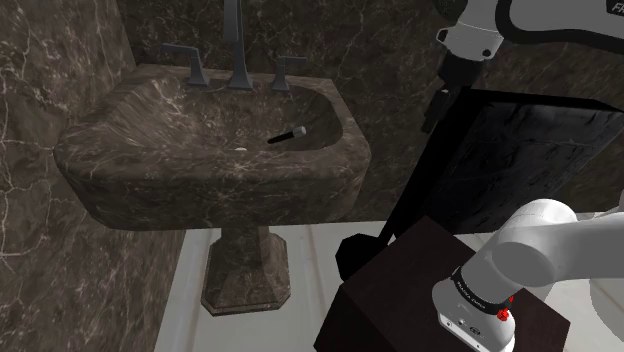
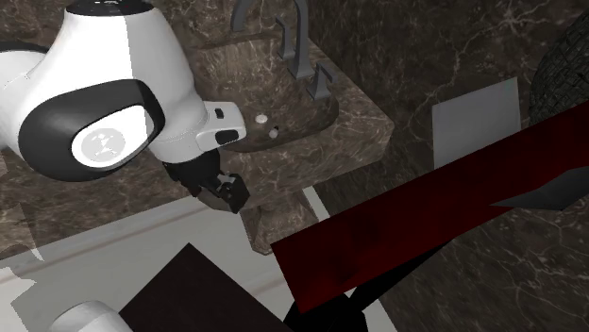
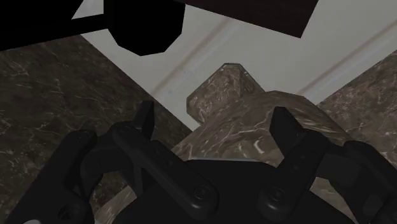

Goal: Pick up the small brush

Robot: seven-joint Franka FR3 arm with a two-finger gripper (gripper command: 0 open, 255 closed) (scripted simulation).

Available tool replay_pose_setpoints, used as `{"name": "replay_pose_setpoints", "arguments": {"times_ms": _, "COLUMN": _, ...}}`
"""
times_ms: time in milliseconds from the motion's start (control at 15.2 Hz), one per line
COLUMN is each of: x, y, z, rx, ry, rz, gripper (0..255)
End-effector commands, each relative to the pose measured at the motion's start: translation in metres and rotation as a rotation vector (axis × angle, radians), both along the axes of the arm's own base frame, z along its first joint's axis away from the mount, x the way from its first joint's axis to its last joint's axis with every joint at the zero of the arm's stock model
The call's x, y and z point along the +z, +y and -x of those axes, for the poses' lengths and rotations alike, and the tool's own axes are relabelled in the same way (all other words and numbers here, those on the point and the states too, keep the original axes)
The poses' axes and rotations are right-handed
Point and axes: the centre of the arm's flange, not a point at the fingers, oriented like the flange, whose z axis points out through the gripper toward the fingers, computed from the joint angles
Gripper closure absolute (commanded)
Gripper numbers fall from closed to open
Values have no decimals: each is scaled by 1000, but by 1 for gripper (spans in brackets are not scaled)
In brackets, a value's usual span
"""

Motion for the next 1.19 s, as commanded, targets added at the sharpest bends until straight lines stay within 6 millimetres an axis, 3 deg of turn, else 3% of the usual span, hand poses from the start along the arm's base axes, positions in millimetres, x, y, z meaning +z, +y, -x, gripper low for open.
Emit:
{"name": "replay_pose_setpoints", "arguments": {"times_ms": 0, "x": 0, "y": 0, "z": 0, "rx": 0, "ry": 0, "rz": 0, "gripper": 0}}
{"name": "replay_pose_setpoints", "arguments": {"times_ms": 528, "x": -39, "y": 24, "z": -87, "rx": 132, "ry": -49, "rz": 15, "gripper": 0}}
{"name": "replay_pose_setpoints", "arguments": {"times_ms": 1122, "x": -79, "y": 64, "z": -182, "rx": 281, "ry": -104, "rz": 32, "gripper": 0}}
